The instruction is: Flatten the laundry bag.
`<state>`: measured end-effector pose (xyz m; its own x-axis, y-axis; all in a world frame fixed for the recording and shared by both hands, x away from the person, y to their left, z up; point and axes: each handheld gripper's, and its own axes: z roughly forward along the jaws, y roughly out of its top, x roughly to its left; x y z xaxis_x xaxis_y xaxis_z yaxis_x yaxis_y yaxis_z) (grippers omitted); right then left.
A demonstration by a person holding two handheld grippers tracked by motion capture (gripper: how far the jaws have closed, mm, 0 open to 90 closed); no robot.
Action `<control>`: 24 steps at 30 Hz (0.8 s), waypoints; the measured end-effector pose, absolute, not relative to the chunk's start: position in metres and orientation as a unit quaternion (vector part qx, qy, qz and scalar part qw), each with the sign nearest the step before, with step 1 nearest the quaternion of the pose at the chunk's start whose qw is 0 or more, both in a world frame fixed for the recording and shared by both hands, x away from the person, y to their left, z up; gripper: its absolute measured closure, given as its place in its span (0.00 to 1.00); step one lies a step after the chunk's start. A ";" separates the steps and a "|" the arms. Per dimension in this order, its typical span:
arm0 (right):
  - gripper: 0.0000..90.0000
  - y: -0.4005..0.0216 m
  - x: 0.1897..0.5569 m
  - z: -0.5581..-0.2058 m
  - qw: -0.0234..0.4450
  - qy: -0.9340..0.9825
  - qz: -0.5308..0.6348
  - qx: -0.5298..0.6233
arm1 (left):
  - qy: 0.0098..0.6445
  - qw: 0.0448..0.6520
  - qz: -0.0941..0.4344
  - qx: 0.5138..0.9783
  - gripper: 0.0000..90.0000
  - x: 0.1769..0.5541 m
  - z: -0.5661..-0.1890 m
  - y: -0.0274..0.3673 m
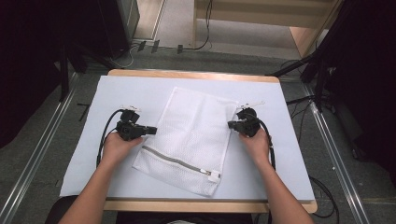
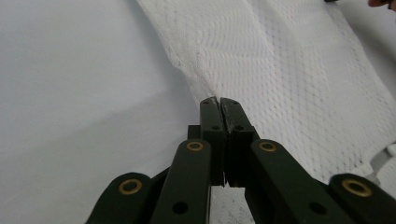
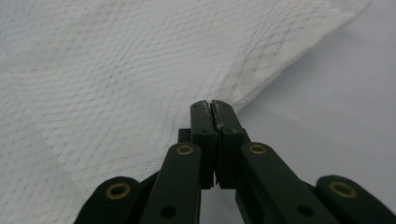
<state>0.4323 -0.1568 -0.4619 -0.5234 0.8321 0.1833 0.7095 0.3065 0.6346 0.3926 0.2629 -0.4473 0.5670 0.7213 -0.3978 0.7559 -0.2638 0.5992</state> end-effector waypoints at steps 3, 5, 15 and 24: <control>1.00 -0.156 0.440 -0.461 0.086 0.802 0.342 0.481 | 0.466 0.393 -0.023 0.792 1.00 0.388 -0.447 0.266; 1.00 -0.155 0.446 -0.461 0.084 0.802 0.344 0.481 | 0.467 0.392 -0.019 0.793 1.00 0.384 -0.447 0.266; 1.00 -0.135 0.471 -0.462 0.080 0.809 0.342 0.471 | 0.477 0.389 -0.002 0.788 1.00 0.368 -0.447 0.276; 0.99 -0.128 0.478 -0.467 0.090 0.818 0.343 0.453 | 0.490 0.378 0.020 0.785 1.00 0.371 -0.451 0.277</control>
